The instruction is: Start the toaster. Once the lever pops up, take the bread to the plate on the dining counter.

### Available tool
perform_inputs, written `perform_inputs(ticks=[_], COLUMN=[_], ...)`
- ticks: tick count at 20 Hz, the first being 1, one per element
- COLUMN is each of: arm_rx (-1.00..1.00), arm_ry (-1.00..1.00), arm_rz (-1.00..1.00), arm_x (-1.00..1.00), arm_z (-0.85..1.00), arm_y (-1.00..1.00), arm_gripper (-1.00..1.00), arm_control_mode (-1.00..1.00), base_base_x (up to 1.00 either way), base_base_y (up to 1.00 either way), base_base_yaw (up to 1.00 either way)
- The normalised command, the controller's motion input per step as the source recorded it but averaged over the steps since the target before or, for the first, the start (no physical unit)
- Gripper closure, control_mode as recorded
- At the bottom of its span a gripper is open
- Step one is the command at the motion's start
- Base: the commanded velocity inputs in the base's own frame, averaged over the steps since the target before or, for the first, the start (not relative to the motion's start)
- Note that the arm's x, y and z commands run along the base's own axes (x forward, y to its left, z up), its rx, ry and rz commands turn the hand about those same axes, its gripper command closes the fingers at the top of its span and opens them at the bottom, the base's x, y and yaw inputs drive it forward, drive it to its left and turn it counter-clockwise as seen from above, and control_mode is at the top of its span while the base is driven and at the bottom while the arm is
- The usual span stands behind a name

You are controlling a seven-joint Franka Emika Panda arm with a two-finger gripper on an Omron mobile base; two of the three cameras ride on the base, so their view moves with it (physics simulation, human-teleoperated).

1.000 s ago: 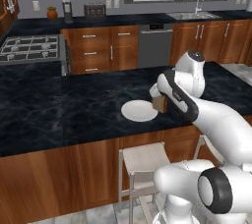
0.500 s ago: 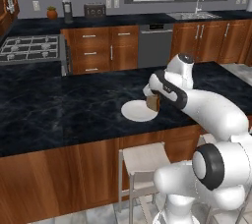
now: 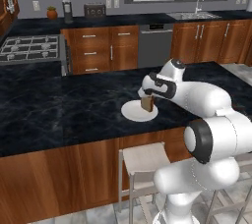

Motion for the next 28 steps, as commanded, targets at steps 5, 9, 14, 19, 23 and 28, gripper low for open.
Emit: perform_inputs(ticks=[5, 9, 14, 19, 23, 28], arm_rx=[0.02, 0.01, 0.00, 0.00, 0.00, 0.00], arm_ry=[0.00, 0.00, 0.00, 0.00, 0.00, 0.00], arm_rz=[0.00, 0.00, 0.00, 0.00, 0.00, 0.00], arm_x=[0.44, 0.41, 0.35, 0.19, 0.11, 0.09], arm_z=[-0.34, -0.20, -0.23, -0.20, -0.15, -0.18], arm_y=[0.01, 0.04, 0.07, 0.10, 0.07, 0.01], arm_gripper=[1.00, 1.00, 1.00, 1.00, 1.00, 1.00], arm_control_mode=[-1.00, -1.00, -1.00, -1.00, -1.00, -1.00], base_base_x=[0.00, 0.00, 0.00, 0.00, 0.00, 0.00], base_base_y=[0.00, 0.00, 0.00, 0.00, 0.00, 0.00], base_base_yaw=[0.00, 0.00, 0.00, 0.00, 0.00, 0.00])
